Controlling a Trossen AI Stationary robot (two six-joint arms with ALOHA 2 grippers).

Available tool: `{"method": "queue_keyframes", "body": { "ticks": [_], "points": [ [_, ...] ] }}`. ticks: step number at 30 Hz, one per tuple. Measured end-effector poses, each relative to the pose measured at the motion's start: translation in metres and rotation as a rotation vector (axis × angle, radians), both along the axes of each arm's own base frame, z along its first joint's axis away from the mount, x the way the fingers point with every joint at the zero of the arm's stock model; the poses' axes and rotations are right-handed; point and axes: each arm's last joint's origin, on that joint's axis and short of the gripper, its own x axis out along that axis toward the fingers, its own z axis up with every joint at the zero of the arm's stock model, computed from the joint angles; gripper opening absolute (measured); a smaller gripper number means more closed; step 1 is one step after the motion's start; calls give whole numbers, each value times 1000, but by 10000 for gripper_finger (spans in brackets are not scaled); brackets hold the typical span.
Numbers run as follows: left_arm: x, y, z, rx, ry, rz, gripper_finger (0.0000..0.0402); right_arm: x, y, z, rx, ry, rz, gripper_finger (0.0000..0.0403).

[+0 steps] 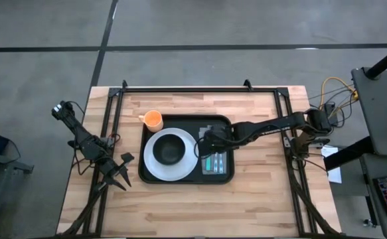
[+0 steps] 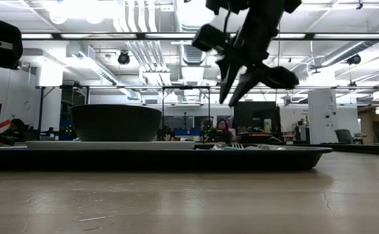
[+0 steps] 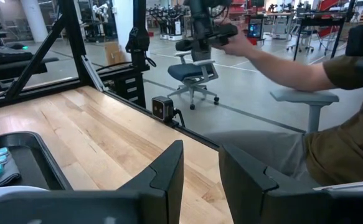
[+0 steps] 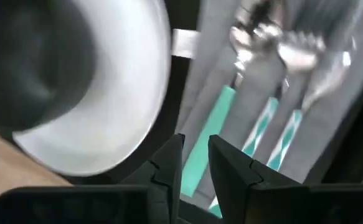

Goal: Set up tray
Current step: Return to Home Position

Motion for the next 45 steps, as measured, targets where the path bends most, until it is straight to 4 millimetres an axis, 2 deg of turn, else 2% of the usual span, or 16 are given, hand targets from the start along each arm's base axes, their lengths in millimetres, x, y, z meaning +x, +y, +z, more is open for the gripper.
{"method": "queue_keyframes", "body": {
  "ticks": [4, 8, 20, 24, 35, 40, 45],
  "points": [
    [0, 0, 0, 0, 0, 1, 84, 4, 0, 7, -144, -10, 193, 74],
    [0, 0, 0, 0, 0, 0, 84, 8, 3, 10, -297, -38, 257, 78],
    [0, 0, 0, 0, 0, 0, 84, 7, 25, 10, -477, -3, 597, 67],
    [0, 0, 0, 0, 0, 0, 84, 7, 32, 11, -609, 26, 716, 64],
    [0, 0, 0, 0, 0, 0, 84, 12, 58, 7, -846, -86, 1247, 75],
    [0, 0, 0, 0, 0, 0, 84, 5, 57, -5, -867, -39, 1349, 81],
    [0, 0, 0, 0, 0, 1, 84, -20, 53, -15, -832, -80, 1489, 79]
  ]
}}
